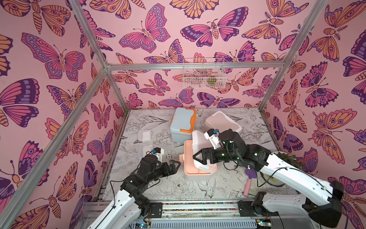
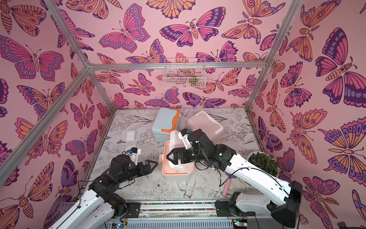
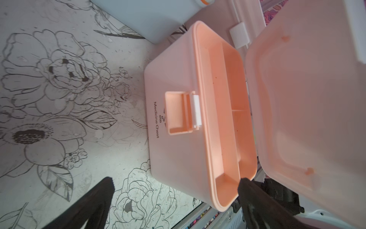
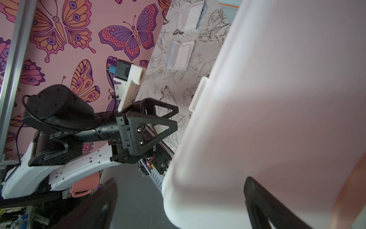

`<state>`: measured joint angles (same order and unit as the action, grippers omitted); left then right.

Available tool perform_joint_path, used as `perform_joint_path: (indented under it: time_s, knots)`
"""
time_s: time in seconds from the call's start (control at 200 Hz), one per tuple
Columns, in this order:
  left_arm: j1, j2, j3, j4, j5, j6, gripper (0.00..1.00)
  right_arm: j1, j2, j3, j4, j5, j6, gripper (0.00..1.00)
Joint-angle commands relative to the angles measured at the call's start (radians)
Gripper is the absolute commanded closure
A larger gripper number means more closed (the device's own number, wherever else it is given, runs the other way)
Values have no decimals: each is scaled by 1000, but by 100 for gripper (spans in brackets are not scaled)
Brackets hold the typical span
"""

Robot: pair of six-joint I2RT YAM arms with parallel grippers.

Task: Open first aid kits and take out gauze
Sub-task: Close the lid of the first aid kit.

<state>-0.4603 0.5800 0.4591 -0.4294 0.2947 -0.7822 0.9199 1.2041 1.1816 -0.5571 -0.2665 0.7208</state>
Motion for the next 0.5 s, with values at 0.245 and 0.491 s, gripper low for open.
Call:
perform_joint_path:
  time_s: [0.245, 0.491]
  knots:
    - [158, 14, 45, -14, 151, 33, 0, 7, 80, 94, -122, 130, -104, 1]
    - [238, 155, 42, 187, 351, -17, 0, 5, 94, 147, -285, 353, -180, 10]
